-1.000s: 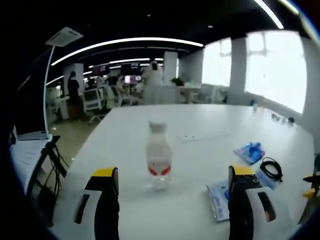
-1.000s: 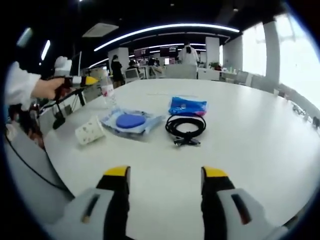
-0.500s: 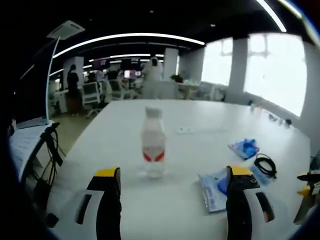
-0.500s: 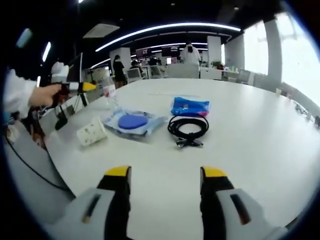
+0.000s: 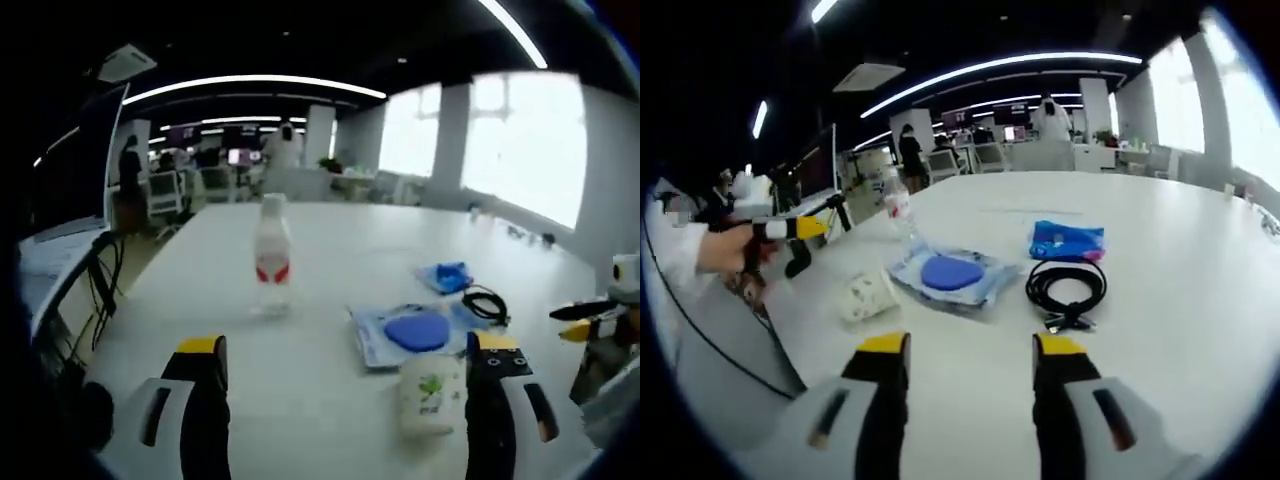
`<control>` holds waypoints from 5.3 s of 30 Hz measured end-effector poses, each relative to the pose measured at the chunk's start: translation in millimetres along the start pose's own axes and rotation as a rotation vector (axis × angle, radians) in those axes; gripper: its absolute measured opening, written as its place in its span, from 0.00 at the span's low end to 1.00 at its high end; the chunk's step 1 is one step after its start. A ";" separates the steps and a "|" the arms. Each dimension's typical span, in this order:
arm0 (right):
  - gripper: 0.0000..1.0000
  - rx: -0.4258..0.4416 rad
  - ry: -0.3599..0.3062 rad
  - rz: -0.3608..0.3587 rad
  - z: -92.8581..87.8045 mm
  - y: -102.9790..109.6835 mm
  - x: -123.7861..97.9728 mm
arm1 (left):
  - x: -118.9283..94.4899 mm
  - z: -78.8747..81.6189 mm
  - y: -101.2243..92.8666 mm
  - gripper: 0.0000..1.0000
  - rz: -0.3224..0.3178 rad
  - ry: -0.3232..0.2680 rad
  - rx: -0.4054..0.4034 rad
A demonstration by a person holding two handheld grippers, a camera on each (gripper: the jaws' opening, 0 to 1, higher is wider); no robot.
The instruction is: Arrange the tabletop items into an orderly group along one side of the table until the central work area is clear of visible clutter.
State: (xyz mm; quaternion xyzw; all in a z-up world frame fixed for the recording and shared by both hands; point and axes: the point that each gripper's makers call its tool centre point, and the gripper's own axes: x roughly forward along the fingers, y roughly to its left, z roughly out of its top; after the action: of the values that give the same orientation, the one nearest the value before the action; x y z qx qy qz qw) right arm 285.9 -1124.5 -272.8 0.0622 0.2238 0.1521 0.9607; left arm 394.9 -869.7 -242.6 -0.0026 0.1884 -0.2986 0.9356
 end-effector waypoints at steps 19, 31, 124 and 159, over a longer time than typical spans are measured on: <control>0.49 -0.085 0.019 0.173 32.9 42.0 51.0 | -53.2 -23.3 -17.6 0.97 0.012 0.015 0.091; 0.50 -0.148 0.070 0.293 51.4 78.0 96.8 | -78.4 -16.4 -26.2 0.97 0.000 -0.031 0.141; 0.00 -0.189 0.409 0.517 82.0 103.2 159.9 | -77.3 -33.4 -11.2 0.65 0.135 0.065 0.256; 0.00 -0.607 0.510 0.404 101.9 79.1 265.1 | -74.1 -50.1 -4.8 0.56 0.149 0.127 0.305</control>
State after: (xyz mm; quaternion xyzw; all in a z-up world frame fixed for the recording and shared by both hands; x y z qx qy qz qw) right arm 537.1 -970.1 -276.1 -0.2199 0.3822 0.4059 0.8005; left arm 318.8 -826.8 -262.5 0.1722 0.1994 -0.2531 0.9309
